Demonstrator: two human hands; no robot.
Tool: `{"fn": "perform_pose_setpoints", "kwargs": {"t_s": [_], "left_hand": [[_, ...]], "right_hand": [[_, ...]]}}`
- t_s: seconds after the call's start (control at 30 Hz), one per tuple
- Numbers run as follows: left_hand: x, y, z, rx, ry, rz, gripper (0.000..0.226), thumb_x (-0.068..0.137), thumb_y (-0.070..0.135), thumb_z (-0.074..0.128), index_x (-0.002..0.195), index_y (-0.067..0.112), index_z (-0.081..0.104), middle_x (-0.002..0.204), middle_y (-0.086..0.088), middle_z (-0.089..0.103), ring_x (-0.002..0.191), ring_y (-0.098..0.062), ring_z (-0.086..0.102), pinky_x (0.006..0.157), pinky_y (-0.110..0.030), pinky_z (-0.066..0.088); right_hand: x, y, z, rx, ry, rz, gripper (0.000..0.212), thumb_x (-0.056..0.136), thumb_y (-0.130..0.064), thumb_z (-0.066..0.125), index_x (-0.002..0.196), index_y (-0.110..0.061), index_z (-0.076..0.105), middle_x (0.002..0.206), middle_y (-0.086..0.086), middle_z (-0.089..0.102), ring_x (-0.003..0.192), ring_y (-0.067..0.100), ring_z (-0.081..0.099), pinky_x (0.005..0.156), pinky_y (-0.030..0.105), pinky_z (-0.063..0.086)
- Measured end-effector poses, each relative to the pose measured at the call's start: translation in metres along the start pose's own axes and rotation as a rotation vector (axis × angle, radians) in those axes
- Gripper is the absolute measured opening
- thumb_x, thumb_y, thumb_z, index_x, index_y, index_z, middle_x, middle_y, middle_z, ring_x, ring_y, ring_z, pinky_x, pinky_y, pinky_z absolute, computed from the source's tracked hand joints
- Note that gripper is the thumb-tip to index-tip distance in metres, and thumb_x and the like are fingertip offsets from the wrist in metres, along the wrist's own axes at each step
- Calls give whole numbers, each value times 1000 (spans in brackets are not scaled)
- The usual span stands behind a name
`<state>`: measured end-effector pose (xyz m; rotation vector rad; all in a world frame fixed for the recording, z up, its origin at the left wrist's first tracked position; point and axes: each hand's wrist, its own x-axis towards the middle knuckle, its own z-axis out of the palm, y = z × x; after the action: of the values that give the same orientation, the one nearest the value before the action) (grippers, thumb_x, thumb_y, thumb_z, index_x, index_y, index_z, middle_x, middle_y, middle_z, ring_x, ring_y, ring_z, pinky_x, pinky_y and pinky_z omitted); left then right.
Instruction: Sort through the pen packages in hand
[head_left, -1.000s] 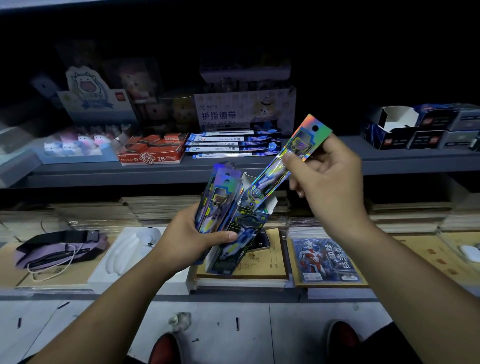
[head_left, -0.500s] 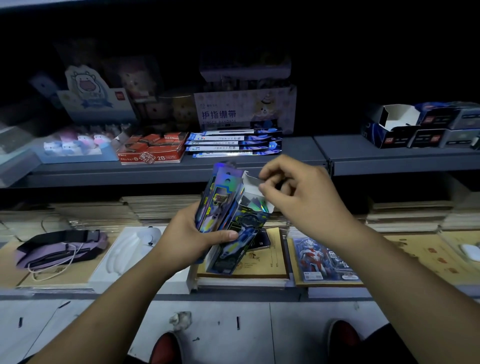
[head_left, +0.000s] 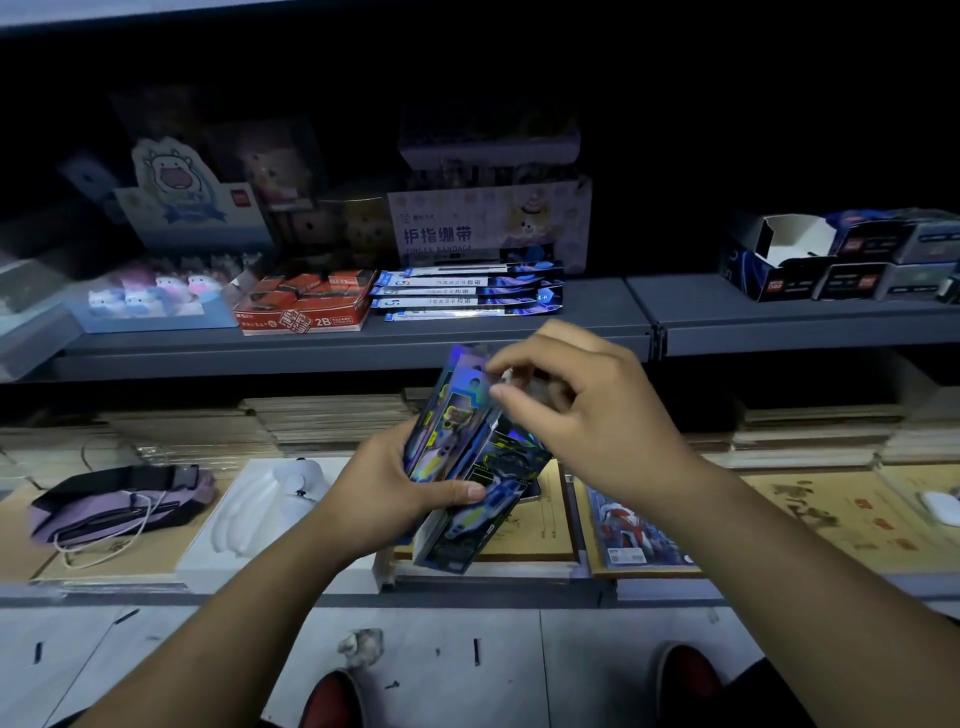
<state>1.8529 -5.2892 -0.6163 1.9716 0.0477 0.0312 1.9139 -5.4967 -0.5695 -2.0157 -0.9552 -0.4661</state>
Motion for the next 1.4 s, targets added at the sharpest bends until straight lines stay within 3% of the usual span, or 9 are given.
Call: {"fn": "perform_pose_setpoints", "kwargs": {"t_s": [0.1,0.4,0.6,0.8,0.93,1.03,1.17,1.3,1.4], "left_hand": [[1,-2,1,6,1,2,47,74,15,89,115,17,69,105,5,79,98,-13,75,89,-35,59],[1,-2,3,0,-11,-1,48,73,15,89,117,16,68,106,4,79,99,-14,75,91,-38,59],[0,0,3,-32,-26,-16,46,75,13,87,117,14,68,108,3,78,101,-15,75,94,-40,58],[0,1,3,-39,-26,-25,47,76,15,87,118,15,67,108,3,78,101,-16,75,95,-42,58],[-1,1,2,-47,-15,-35,45,76,18,87,116,18,68,104,3,79,97,-14,75,89,-37,59],[-1,2,2,-55,9,-25,37,77,16,87,108,18,68,94,5,79,87,-9,76,70,-20,56],[0,1,2,-66,23,-15,32,76,16,87,101,19,68,89,5,79,85,-10,76,66,-16,54],[-2,3,3,-57,5,4,37,77,13,86,109,17,68,98,3,79,91,-12,76,72,-20,58],[-2,2,5,-30,-22,8,43,76,13,87,114,17,67,102,4,79,95,-11,75,77,-23,59]], "right_hand": [[0,0,1,52,-30,6,8,93,-19,74,99,-23,77,93,-11,58,75,6,56,66,12,37],[-1,3,5,36,-26,24,20,92,-21,76,111,-19,71,97,-11,55,76,-5,55,72,9,36],[-2,5,8,95,-13,15,30,93,-26,72,123,-22,75,102,-12,61,71,17,56,69,37,52],[-3,5,11,76,-9,17,28,94,-22,73,122,-19,75,107,-10,62,82,17,62,74,37,51],[-5,7,14,48,-31,4,36,95,-22,72,131,-19,70,117,-13,61,94,14,63,81,38,53],[-6,6,16,14,-45,-13,39,96,-23,70,135,-21,67,123,-16,58,88,7,60,79,37,53],[-7,0,16,33,-31,-39,18,95,-23,71,112,-21,74,125,-13,54,97,8,61,79,39,53],[-6,-4,22,36,-45,10,19,93,-27,74,109,-18,70,106,-9,49,74,7,50,69,35,47],[-2,-2,24,33,-127,101,18,88,-36,78,95,-22,69,94,-3,48,78,9,52,71,41,50]]}}
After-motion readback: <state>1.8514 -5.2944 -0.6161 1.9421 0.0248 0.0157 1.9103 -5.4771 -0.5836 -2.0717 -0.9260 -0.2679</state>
